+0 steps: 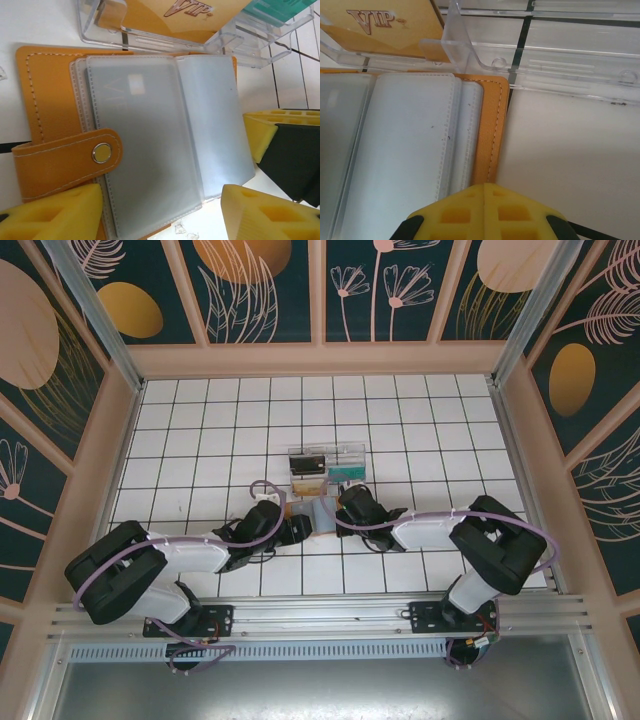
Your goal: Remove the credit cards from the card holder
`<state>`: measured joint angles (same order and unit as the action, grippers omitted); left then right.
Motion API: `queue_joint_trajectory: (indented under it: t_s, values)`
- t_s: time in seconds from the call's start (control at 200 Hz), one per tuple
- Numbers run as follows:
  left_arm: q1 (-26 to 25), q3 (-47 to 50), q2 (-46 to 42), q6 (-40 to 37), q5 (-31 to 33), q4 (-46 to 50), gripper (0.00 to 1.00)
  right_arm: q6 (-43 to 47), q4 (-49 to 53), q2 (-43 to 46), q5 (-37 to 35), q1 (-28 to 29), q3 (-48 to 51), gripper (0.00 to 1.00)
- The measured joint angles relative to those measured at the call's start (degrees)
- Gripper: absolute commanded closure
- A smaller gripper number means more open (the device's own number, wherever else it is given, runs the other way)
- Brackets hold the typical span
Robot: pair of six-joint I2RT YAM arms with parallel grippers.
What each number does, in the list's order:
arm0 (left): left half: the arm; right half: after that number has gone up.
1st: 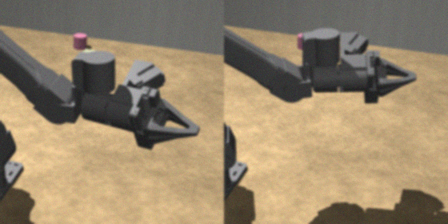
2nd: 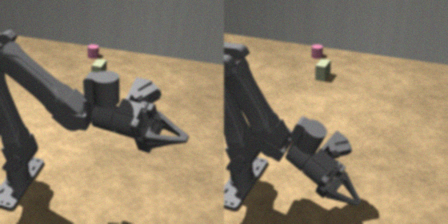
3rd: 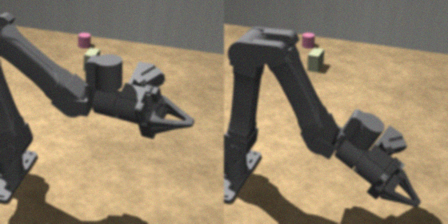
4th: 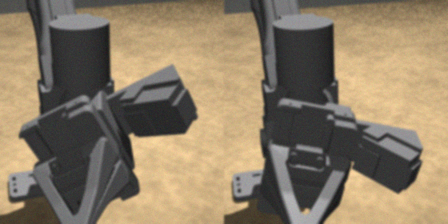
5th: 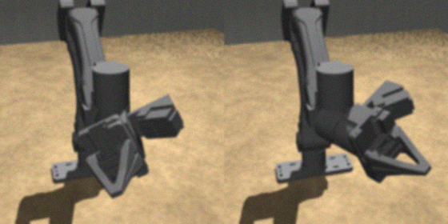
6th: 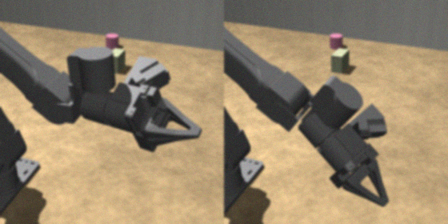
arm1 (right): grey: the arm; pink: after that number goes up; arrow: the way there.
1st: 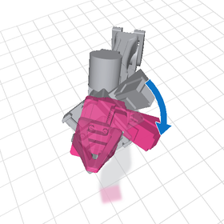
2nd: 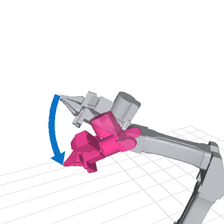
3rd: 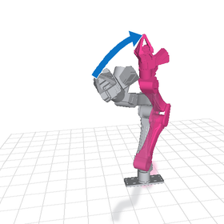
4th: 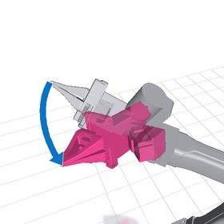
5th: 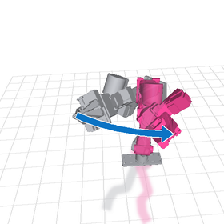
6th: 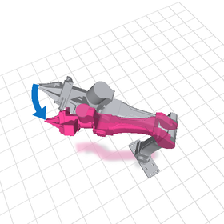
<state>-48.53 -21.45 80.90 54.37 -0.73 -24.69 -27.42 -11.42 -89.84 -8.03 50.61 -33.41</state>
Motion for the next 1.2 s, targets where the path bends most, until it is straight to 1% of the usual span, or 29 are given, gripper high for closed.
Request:
queue_joint_trajectory:
  t_s: [0.025, 0.055, 0.15, 0.17, 0.21, 0.545, 1.051, 1.201]
  values:
    - [0.02, 0.0, 0.0, -0.04, -0.17, -0.09, 0.29, 0.0, 0.0, -0.02, -0.09, 0.04, 0.0, 0.99]
    - [0.02, 0.0, 0.0, -0.07, -0.35, -0.44, 0.26, 0.0, 0.0, -0.07, -0.13, 0.07, 0.0, 0.99]
    - [0.02, 0.0, 0.0, 0.13, -0.74, -1.29, 0.24, 0.0, 0.0, -0.17, -0.31, 0.09, -0.11, 0.99]
    - [0.02, 0.0, 0.0, 0.15, -0.79, -1.44, 0.22, 0.0, -0.02, -0.22, -0.33, 0.11, -0.13, 0.99]
    - [0.02, 0.02, 0.0, 0.15, -1.01, -1.75, 0.21, 0.0, 0.02, -0.22, -0.42, 0.13, -0.22, 0.99]
    - [0.0, 0.9, -0.74, 0.37, -3.26, -4.31, 0.21, -0.04, -0.85, -0.9, -0.46, 0.57, -0.48, 0.99]
    - [0.0, 1.31, -1.05, 0.44, -4.92, -8.92, 0.21, -0.44, -1.46, -1.33, 0.13, 0.94, -0.72, 0.99]
    - [-0.02, 0.28, -0.52, 0.44, -5.77, -9.94, 0.21, -1.18, -1.66, 0.2, 0.15, 1.29, 0.68, 0.99]
